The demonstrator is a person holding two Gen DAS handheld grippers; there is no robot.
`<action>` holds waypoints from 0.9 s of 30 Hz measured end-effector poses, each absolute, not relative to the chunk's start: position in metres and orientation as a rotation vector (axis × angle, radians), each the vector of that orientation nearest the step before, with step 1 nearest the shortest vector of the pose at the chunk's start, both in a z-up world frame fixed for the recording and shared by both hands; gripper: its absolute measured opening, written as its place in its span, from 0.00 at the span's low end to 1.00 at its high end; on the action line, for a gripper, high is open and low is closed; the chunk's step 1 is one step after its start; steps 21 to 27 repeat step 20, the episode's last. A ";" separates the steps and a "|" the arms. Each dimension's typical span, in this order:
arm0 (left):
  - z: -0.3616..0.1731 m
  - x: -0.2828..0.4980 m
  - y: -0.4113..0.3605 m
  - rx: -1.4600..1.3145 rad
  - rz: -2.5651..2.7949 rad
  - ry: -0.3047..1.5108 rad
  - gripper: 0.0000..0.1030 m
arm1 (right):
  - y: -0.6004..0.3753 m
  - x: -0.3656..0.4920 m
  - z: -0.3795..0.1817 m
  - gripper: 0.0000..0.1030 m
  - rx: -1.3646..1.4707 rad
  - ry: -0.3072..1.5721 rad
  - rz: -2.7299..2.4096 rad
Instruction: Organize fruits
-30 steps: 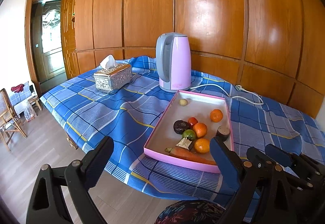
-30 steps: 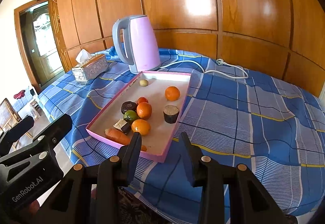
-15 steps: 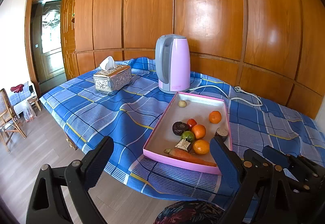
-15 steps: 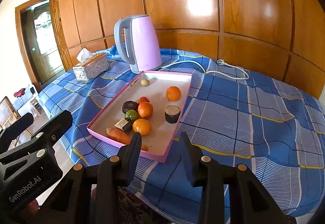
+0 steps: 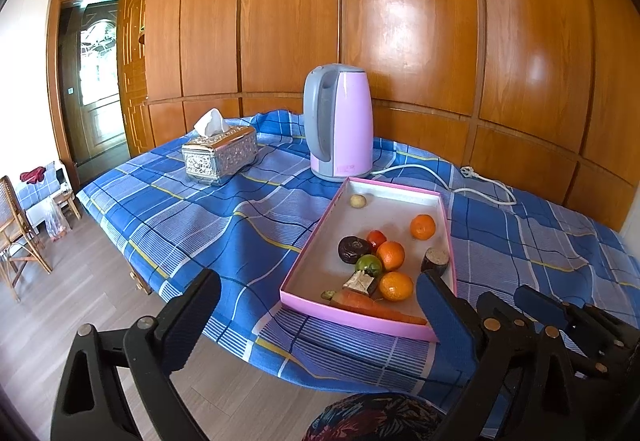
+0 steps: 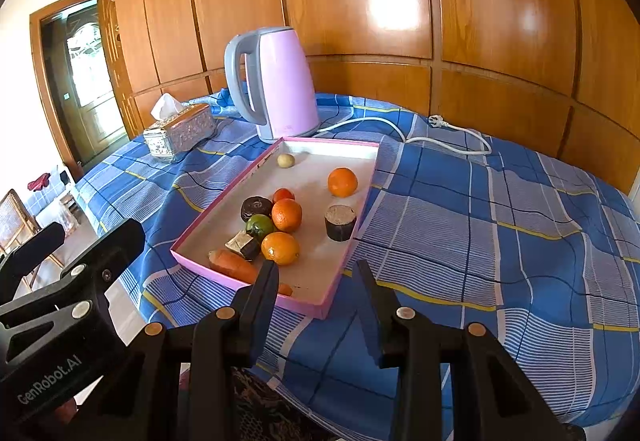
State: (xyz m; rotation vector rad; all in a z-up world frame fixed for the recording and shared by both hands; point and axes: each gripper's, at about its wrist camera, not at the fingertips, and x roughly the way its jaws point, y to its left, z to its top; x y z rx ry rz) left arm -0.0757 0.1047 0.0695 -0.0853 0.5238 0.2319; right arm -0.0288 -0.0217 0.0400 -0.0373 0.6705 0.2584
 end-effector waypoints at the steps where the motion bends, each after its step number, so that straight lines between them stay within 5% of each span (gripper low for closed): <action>1: 0.069 -0.076 0.105 -0.084 0.233 0.524 0.96 | -0.022 -0.028 0.039 0.37 -0.037 0.672 0.259; 27: 0.061 -0.070 0.107 -0.087 0.232 0.549 0.96 | -0.028 -0.022 0.030 0.37 -0.012 0.695 0.250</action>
